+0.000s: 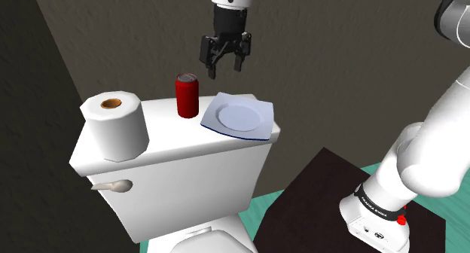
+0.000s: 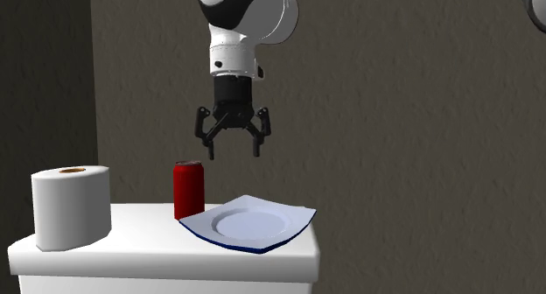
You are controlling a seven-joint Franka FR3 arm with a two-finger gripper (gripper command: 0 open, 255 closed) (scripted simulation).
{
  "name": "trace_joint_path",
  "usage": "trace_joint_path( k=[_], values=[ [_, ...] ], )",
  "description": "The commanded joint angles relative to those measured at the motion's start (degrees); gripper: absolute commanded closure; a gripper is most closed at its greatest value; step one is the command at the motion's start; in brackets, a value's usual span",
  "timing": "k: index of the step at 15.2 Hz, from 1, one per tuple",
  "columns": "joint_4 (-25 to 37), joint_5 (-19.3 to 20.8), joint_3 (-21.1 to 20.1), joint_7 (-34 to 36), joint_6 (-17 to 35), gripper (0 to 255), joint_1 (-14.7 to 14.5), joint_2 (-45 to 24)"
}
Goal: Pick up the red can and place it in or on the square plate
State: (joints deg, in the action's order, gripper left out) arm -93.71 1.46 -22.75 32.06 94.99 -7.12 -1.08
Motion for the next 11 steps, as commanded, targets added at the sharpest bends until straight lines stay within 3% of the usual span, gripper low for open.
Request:
trace_joint_path(
  k=[1,7,11],
  values=[
    [5.9,1.8,-1.0,2.4,-1.2,0,-1.1,-5.1],
    [27.3,8.4,-2.3,8.5,-6.9,0,-7.7,-22.1],
    [24.5,8.2,-2.1,8.6,-4.3,0,-7.5,-21.8]
  ],
)
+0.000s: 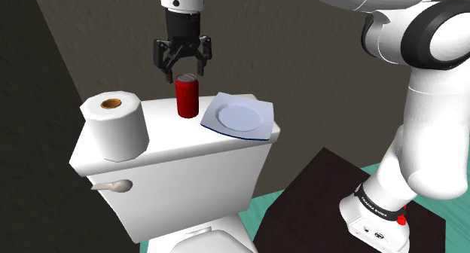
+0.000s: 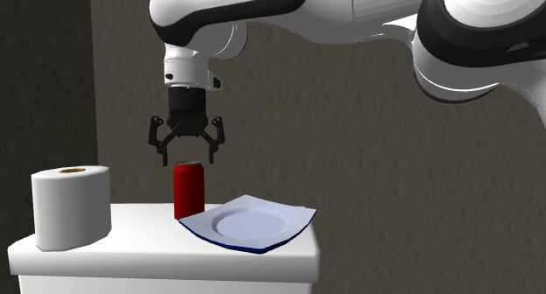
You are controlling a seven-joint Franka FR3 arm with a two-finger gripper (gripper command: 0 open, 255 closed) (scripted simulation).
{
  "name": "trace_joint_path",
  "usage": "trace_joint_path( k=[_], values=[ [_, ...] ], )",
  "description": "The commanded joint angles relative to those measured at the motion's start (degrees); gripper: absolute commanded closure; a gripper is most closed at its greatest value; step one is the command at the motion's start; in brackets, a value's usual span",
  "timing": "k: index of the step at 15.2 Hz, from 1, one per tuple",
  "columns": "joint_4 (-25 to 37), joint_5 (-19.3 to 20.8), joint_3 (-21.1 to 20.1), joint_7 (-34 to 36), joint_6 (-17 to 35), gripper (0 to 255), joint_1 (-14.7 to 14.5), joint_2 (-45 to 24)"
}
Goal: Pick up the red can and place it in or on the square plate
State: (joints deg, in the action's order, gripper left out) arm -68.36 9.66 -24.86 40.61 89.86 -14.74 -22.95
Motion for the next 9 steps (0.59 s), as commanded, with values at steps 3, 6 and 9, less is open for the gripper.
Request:
trace_joint_path(
  k=[3,6,9],
  values=[
    [-4.2,-0.3,0.0,0.0,3.5,0,0.6,0.7],
    [-5.8,-0.4,0.0,0.1,4.9,0,0.9,1.0],
    [-5.8,-0.4,0.0,0.1,4.9,0,0.9,1.0]
  ],
)
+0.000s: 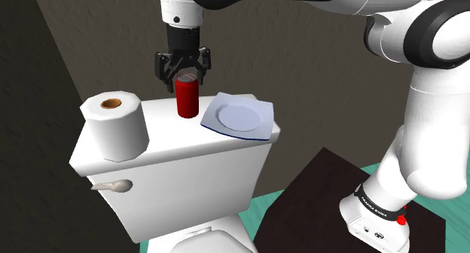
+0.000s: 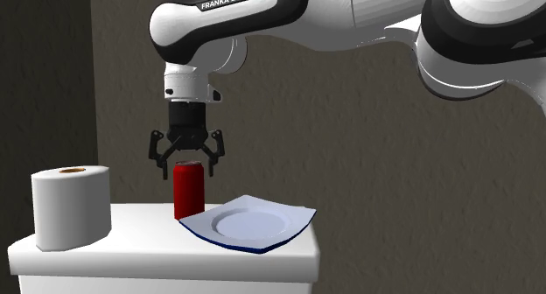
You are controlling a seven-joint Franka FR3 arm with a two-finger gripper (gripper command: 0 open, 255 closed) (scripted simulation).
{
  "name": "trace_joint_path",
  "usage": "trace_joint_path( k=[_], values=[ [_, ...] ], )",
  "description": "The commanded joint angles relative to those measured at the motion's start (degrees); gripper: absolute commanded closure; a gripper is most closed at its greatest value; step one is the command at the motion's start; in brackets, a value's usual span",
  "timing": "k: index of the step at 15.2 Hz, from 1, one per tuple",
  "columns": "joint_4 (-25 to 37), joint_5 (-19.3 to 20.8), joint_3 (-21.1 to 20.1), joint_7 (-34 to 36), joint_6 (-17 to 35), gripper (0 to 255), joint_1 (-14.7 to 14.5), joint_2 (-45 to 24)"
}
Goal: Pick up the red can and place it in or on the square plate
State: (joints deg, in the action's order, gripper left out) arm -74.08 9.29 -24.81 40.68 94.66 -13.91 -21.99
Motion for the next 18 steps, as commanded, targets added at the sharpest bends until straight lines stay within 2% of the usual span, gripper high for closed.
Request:
trace_joint_path(
  k=[1,3,4,13,18],
  values=[
    [-0.1,0.0,0.0,0.0,0.0,0,0.0,0.0],
    [-0.1,0.0,0.0,0.0,0.0,0,0.0,0.0],
    [-0.1,0.0,0.0,0.0,0.0,255,0.0,0.0],
    [-0.1,0.0,0.0,0.0,0.0,255,0.0,0.0],
    [5.5,0.4,0.0,0.0,-4.4,255,-0.8,-1.1]
  ],
)
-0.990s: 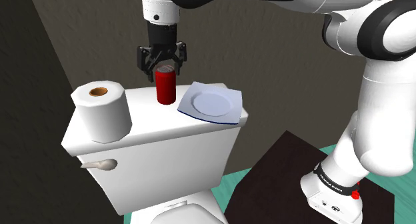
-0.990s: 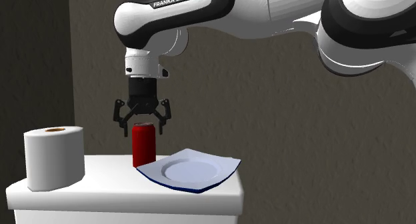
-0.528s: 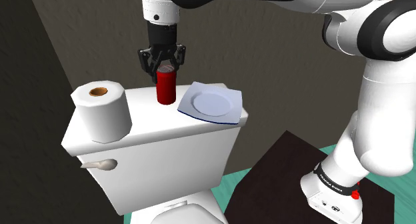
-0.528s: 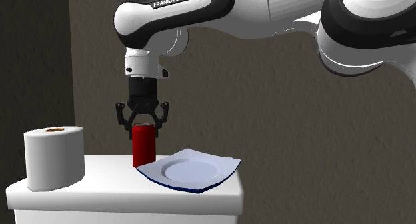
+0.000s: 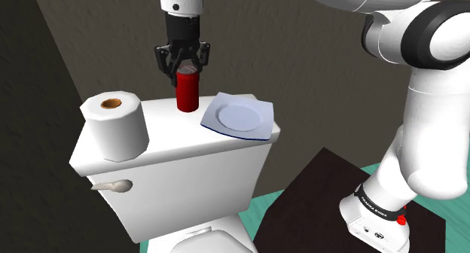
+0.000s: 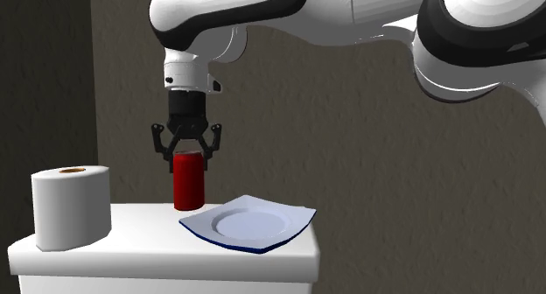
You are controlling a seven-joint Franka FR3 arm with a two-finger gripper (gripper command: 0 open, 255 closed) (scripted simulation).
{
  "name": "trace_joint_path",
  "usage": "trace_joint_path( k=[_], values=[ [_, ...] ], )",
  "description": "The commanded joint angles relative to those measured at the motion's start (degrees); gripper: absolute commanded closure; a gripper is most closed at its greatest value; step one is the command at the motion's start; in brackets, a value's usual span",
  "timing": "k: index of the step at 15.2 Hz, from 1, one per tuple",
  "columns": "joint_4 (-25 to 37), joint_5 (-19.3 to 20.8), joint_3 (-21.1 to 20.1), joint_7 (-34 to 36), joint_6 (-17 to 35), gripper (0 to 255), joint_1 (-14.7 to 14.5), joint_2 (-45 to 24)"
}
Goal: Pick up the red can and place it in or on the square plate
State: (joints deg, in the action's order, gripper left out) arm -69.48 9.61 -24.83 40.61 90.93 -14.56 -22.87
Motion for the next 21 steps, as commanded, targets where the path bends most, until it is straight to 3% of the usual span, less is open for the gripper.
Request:
trace_joint_path(
  k=[1,14,17,21],
  values=[
    [2.1,0.2,0.0,0.0,-1.6,255,-0.4,-0.5],
    [25.1,3.5,0.6,-0.3,-16.6,255,-5.6,-8.5],
    [6.4,-1.3,-0.8,-1.2,-10.2,255,1.0,4.2],
    [-8.5,-6.7,-0.3,-4.3,-6.7,255,5.8,16.5]
  ],
)
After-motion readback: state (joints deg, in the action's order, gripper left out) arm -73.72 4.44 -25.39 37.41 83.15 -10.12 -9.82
